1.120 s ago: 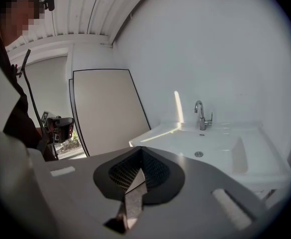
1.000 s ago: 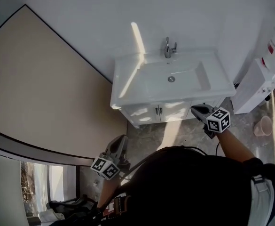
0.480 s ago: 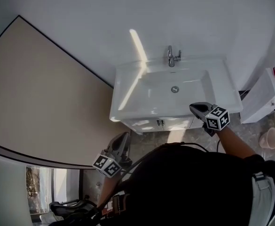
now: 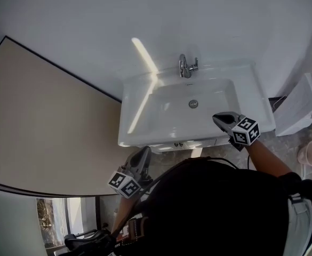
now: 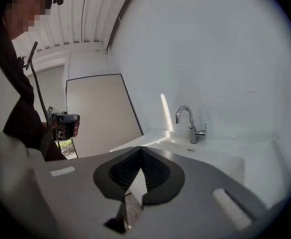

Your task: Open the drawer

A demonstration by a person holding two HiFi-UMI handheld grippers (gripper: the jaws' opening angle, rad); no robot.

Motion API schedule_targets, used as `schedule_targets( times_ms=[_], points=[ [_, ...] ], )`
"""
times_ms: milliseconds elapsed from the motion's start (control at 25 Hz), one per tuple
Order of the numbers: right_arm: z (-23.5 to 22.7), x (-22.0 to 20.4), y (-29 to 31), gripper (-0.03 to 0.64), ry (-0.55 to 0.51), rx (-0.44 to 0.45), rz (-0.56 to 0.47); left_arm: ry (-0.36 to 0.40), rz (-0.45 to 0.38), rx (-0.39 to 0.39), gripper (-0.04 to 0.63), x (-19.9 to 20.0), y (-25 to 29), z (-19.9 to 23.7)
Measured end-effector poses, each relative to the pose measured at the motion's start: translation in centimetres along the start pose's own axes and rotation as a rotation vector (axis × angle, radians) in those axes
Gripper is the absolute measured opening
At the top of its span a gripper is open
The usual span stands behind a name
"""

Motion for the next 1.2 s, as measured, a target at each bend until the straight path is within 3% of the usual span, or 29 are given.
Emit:
schedule_targets(
  times_ms=[320, 520, 880, 1200],
  points=[
    [-1.2, -1.4, -1.0, 0.002, 0.064, -0.157, -0.030, -0.009, 0.065, -0.147, -0.009, 0.6, 5.3, 3.3],
    [0.4, -0.4, 2.1, 0.002, 0.073, -0.289, -0.051, -0.017, 0.085, -0.297, -0.009, 1.3, 7.3, 9.6],
    [5.6, 1.6, 8.3, 0.002, 0.082, -0.483, -0.078, -0.024, 0.165, -0.477, -0.009, 3.6, 8.1, 19.8],
    [8.1, -0.6, 6.5, 0.002, 0.157, -0.673, -0.031, -0.056, 0.241, -0.658, -0.009, 0.9, 11.6, 20.8]
  ],
)
Point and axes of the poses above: the fingertips, and each gripper's own axes: y forward along the fingers, z to its left, x out of its top, the point moved 8 cm from there along -y, backward along the fingers, and after that the axes turned 4 degrees about x, right-handed, at the moved point
